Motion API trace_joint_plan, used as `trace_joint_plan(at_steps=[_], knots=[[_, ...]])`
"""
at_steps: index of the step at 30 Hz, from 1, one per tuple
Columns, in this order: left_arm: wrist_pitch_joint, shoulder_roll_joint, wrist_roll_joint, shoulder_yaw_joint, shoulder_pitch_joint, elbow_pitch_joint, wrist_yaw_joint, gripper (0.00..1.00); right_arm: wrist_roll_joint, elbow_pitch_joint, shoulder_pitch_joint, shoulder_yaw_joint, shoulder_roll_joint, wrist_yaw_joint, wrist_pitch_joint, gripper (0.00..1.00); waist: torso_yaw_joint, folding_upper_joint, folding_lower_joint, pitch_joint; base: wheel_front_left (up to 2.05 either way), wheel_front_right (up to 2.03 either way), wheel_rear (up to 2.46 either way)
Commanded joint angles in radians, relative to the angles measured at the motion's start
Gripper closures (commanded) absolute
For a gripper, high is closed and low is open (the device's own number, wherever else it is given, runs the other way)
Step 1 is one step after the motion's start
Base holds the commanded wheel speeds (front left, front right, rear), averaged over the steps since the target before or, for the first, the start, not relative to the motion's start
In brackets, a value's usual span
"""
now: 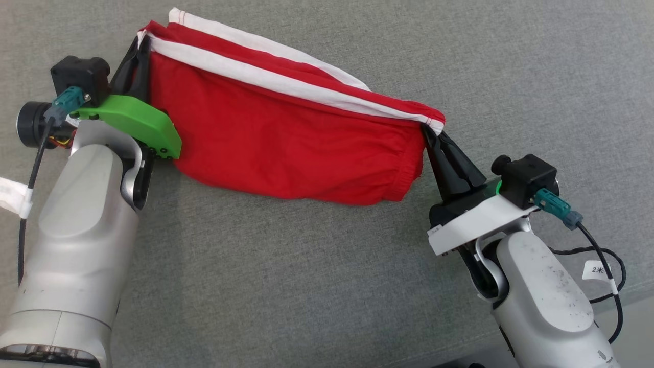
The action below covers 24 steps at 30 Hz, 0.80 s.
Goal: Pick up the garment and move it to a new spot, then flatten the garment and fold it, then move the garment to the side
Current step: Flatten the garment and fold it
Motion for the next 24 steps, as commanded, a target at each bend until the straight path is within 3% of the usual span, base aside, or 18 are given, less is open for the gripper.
trace_joint_plan(at_steps=[1, 7, 8, 9, 10, 11, 24], knots=[[0.000, 0.002, 0.012, 0.000, -0.026, 0.011, 0.005, 1.00, 0.008, 0.002, -0.013, -0.002, -0.003, -0.002, 0.000, 1.00, -0.023, 0.0000, 0.0000, 0.024, 0.00, 0.00, 0.00], [-0.001, -0.010, 0.024, 0.004, -0.056, 0.036, 0.004, 1.00, 0.015, 0.009, -0.028, 0.006, -0.003, -0.002, 0.000, 1.00, -0.028, 0.0000, 0.0000, 0.029, 0.00, 0.00, 0.00], [-0.001, -0.011, 0.028, 0.003, -0.058, 0.040, 0.004, 1.00, 0.001, 0.009, -0.032, 0.006, -0.003, -0.002, 0.000, 0.87, -0.028, 0.0000, 0.0000, 0.028, 0.00, 0.00, 0.00], [-0.001, -0.012, 0.034, 0.004, -0.059, 0.041, 0.009, 0.69, -0.006, 0.006, -0.033, 0.006, -0.003, -0.002, 0.000, 0.55, -0.028, 0.0000, 0.0000, 0.027, 0.00, 0.00, 0.00], [-0.001, -0.014, 0.040, 0.006, -0.057, 0.041, 0.011, 0.07, -0.013, 0.003, -0.031, 0.004, -0.003, -0.002, 0.000, 0.00, -0.026, 0.0000, 0.0000, 0.024, 0.00, 0.00, 0.00], [-0.001, -0.015, 0.045, 0.011, -0.051, 0.037, 0.018, 0.00, -0.021, 0.000, -0.028, 0.000, -0.003, -0.002, 0.000, 0.00, -0.025, 0.0000, 0.0000, 0.021, 0.00, 0.00, 0.00], [-0.001, -0.015, 0.065, 0.066, 0.060, 0.021, 0.011, 0.00, -0.149, -0.051, 0.065, -0.140, -0.003, -0.002, 0.000, 0.00, -0.003, 0.0000, 0.0000, -0.031, 0.00, 0.00, 0.00]])
